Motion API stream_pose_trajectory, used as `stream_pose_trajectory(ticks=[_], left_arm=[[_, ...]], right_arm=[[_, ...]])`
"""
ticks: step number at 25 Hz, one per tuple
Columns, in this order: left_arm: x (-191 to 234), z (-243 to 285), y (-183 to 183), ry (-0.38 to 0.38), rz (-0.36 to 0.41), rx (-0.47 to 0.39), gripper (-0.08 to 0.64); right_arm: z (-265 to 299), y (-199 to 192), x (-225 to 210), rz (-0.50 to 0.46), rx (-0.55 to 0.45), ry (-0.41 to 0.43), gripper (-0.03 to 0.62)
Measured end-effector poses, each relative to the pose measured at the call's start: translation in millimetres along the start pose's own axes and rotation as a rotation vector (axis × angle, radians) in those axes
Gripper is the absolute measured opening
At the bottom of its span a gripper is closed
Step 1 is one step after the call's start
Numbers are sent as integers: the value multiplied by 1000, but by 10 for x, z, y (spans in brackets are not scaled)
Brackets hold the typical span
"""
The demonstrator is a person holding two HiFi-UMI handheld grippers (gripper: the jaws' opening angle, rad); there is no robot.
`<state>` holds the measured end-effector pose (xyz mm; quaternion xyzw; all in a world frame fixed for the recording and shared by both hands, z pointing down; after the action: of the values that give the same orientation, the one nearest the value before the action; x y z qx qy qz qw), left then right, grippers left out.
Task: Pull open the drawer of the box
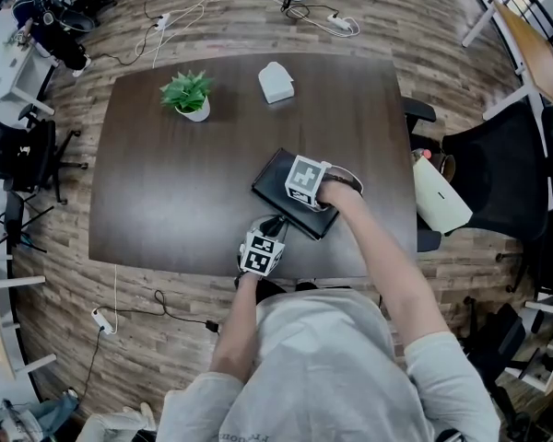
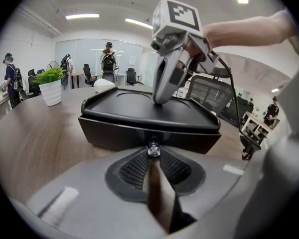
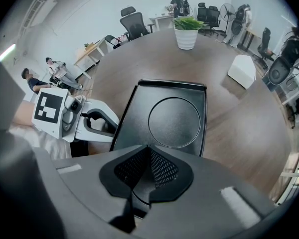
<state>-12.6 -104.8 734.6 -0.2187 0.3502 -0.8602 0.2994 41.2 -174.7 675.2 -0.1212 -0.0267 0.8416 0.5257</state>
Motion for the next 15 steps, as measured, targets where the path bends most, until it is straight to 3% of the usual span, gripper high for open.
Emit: stream_pose_trajectory(ticks=[15], left_arm=[[22,-82,-122,15,-8,0,129]], right_arm=[[-1,12,1,-11,-3,-16,15]])
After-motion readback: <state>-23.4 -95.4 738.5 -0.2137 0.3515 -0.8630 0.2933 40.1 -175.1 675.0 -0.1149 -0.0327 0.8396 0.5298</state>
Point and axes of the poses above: the fingertips, and each gripper's own axes: z forward along the fingers, x to its left, y out of its top, the point moved 1 cm from there along -z, backward along the fingers, and after that the axes turned 2 degrees about -y, right-handed, at the moved point
